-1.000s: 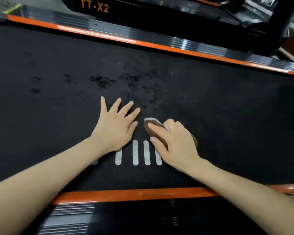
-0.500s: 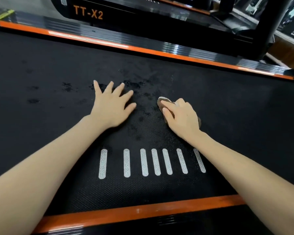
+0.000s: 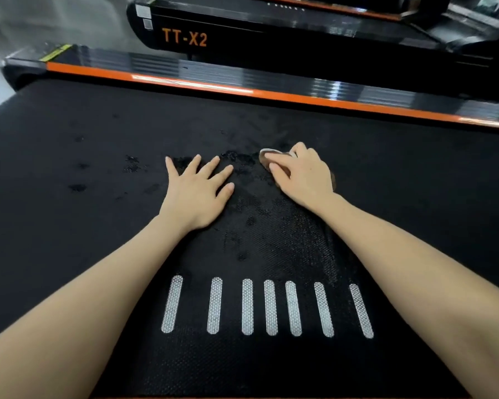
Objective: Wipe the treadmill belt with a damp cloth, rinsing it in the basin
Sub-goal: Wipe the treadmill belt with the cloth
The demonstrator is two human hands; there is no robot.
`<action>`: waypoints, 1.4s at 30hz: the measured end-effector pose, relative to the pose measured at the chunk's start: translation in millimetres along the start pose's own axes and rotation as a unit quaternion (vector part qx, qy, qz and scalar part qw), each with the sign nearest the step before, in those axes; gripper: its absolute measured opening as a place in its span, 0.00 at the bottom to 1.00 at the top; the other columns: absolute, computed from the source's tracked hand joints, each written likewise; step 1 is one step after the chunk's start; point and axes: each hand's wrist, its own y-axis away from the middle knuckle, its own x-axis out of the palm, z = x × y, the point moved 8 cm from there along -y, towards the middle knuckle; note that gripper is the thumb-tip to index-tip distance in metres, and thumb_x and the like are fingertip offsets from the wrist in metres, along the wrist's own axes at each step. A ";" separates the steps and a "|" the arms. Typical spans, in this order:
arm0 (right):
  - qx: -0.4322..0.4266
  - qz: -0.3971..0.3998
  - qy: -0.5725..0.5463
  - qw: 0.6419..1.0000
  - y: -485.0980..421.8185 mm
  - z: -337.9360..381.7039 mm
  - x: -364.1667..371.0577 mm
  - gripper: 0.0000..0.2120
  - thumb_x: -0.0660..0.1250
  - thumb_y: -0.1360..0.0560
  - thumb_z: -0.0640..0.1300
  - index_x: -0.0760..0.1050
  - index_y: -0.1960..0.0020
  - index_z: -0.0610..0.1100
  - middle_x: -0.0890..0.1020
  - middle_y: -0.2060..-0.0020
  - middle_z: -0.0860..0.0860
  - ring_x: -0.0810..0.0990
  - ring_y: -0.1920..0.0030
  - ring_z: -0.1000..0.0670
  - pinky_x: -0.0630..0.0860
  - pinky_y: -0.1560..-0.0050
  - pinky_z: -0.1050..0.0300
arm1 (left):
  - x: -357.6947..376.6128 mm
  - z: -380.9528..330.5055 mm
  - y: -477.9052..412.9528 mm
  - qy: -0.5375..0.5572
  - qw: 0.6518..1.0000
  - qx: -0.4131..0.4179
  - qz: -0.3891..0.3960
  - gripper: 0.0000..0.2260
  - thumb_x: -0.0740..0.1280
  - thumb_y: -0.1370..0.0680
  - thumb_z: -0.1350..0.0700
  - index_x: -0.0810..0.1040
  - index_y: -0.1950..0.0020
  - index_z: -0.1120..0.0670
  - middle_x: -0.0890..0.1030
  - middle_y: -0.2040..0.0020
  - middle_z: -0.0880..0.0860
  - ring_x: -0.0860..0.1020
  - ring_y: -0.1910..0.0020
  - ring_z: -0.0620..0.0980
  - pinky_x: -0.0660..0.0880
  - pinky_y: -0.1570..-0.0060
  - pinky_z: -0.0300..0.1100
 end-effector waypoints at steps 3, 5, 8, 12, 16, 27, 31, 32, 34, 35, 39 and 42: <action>-0.009 -0.017 0.007 1.000 -4.3 0.6 2.0 0.14 0.59 0.21 0.53 0.76 0.38 0.57 0.74 0.48 0.45 0.72 0.52 0.43 0.72 0.59 0.50 | -2.2 -0.2 1.0 -0.002 1.000 -0.001 -0.003 0.23 0.44 0.19 0.41 0.55 0.24 0.42 0.55 0.23 0.48 0.51 0.24 0.54 0.41 0.31 0.67; -0.022 -0.026 0.002 0.999 -2.2 2.5 2.3 0.14 0.59 0.21 0.53 0.76 0.38 0.56 0.74 0.48 0.44 0.72 0.52 0.42 0.70 0.60 0.51 | -2.9 0.2 3.0 0.000 1.000 -0.006 0.000 0.23 0.45 0.19 0.42 0.55 0.24 0.42 0.55 0.23 0.47 0.51 0.24 0.53 0.41 0.31 0.66; -0.015 -0.022 0.006 1.000 -3.0 1.4 1.5 0.15 0.57 0.21 0.53 0.75 0.37 0.56 0.74 0.47 0.44 0.71 0.52 0.42 0.69 0.58 0.50 | -3.6 0.0 4.1 -0.001 1.000 -0.012 0.012 0.22 0.45 0.19 0.42 0.54 0.24 0.42 0.54 0.22 0.47 0.50 0.24 0.53 0.40 0.30 0.66; 0.014 0.006 0.007 1.000 0.3 4.4 1.4 0.16 0.55 0.20 0.53 0.74 0.36 0.56 0.73 0.46 0.45 0.71 0.50 0.41 0.70 0.55 0.50 | -3.9 -1.6 3.8 -0.001 1.000 -0.015 0.018 0.22 0.45 0.18 0.43 0.54 0.24 0.42 0.54 0.22 0.47 0.50 0.24 0.54 0.41 0.30 0.66; -0.029 0.012 -0.019 0.999 38.4 28.4 -11.9 0.15 0.56 0.22 0.55 0.75 0.38 0.58 0.74 0.51 0.45 0.73 0.53 0.41 0.72 0.57 0.50 | -3.5 -3.0 2.0 -0.005 1.000 -0.016 0.023 0.23 0.44 0.18 0.43 0.53 0.23 0.43 0.53 0.22 0.48 0.49 0.23 0.54 0.40 0.30 0.66; 0.035 0.018 -0.019 0.999 -18.3 -17.7 7.1 0.15 0.56 0.20 0.54 0.75 0.37 0.59 0.74 0.49 0.47 0.73 0.49 0.44 0.73 0.54 0.50 | -2.3 -5.4 0.7 -0.009 1.000 0.000 0.001 0.23 0.45 0.19 0.43 0.55 0.24 0.44 0.56 0.23 0.49 0.51 0.24 0.57 0.41 0.29 0.64; 0.102 0.007 -0.001 0.995 -52.0 -22.2 19.4 0.16 0.54 0.20 0.53 0.74 0.37 0.58 0.74 0.47 0.46 0.72 0.48 0.42 0.70 0.52 0.49 | -2.3 -3.4 -2.9 -0.004 1.000 -0.003 0.001 0.24 0.43 0.19 0.41 0.57 0.24 0.42 0.58 0.23 0.48 0.53 0.24 0.56 0.42 0.29 0.64; 0.101 0.007 -0.004 0.995 -55.1 -22.3 21.4 0.16 0.54 0.20 0.53 0.74 0.36 0.58 0.74 0.47 0.46 0.72 0.47 0.42 0.70 0.51 0.49 | -3.5 -2.0 -4.9 0.002 1.000 -0.004 0.000 0.24 0.43 0.20 0.39 0.59 0.25 0.41 0.59 0.24 0.48 0.54 0.24 0.56 0.42 0.29 0.64; 0.092 0.014 -0.007 0.996 -58.8 -24.9 24.8 0.16 0.54 0.19 0.53 0.74 0.36 0.58 0.74 0.47 0.46 0.72 0.47 0.42 0.71 0.50 0.49 | -10.1 1.7 -7.9 0.007 1.000 0.001 -0.015 0.28 0.40 0.23 0.36 0.63 0.27 0.41 0.63 0.25 0.49 0.58 0.25 0.56 0.42 0.30 0.65; 0.086 0.016 -0.005 0.996 -59.8 -26.0 25.7 0.16 0.53 0.19 0.53 0.73 0.36 0.58 0.73 0.47 0.46 0.72 0.47 0.43 0.71 0.50 0.49 | -15.2 3.4 -9.4 0.001 0.999 0.011 -0.032 0.32 0.37 0.25 0.36 0.64 0.27 0.42 0.65 0.26 0.51 0.59 0.26 0.57 0.42 0.30 0.65; 0.075 0.011 0.009 0.997 -59.0 -21.9 23.7 0.16 0.54 0.20 0.53 0.74 0.36 0.58 0.74 0.47 0.46 0.72 0.49 0.43 0.69 0.54 0.51 | -18.6 24.1 -29.2 -0.032 0.999 0.013 -0.039 0.33 0.37 0.25 0.36 0.63 0.26 0.45 0.62 0.25 0.54 0.58 0.26 0.59 0.44 0.31 0.66; 0.059 0.009 0.011 0.998 -41.9 -6.4 18.5 0.15 0.56 0.20 0.53 0.75 0.37 0.57 0.74 0.50 0.45 0.73 0.52 0.42 0.70 0.57 0.51 | -5.0 44.5 -47.6 -0.013 0.999 -0.030 -0.001 0.26 0.44 0.20 0.39 0.57 0.24 0.46 0.58 0.23 0.53 0.55 0.25 0.59 0.44 0.30 0.66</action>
